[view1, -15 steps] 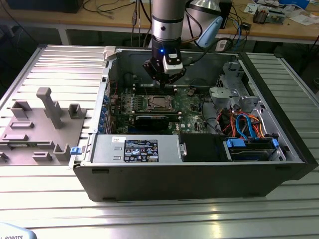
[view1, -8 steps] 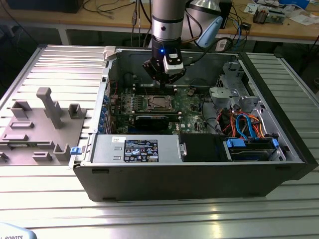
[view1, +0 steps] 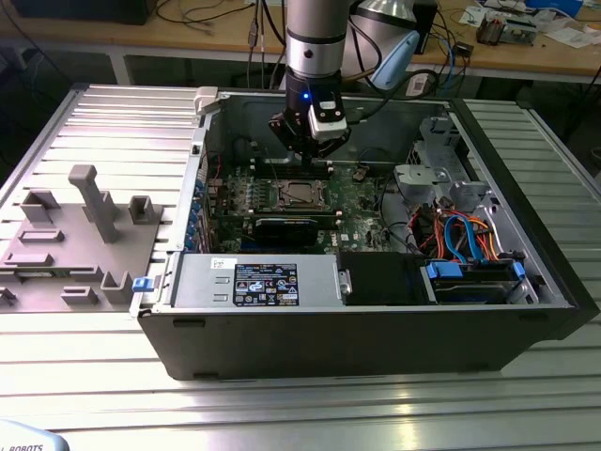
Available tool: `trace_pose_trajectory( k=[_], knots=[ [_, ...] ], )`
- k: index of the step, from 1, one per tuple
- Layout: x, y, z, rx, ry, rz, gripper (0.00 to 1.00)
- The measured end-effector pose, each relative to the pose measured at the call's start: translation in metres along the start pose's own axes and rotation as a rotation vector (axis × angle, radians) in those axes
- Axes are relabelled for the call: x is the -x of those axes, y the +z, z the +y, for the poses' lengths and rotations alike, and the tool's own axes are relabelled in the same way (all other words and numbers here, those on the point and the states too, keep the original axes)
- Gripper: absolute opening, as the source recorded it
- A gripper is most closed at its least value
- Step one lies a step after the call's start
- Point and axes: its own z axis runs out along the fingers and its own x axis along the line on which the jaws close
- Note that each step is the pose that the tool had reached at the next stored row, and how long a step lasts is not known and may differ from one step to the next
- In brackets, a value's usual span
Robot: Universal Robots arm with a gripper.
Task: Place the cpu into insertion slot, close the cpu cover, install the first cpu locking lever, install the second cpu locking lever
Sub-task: 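Install the first cpu locking lever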
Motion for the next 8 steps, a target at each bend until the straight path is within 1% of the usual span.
trace_pose_trajectory(
  k=[8],
  knots=[
    [0.0000,0.0001,0.0000,0.0006,-0.017,-0.0003,0.11]
  ],
)
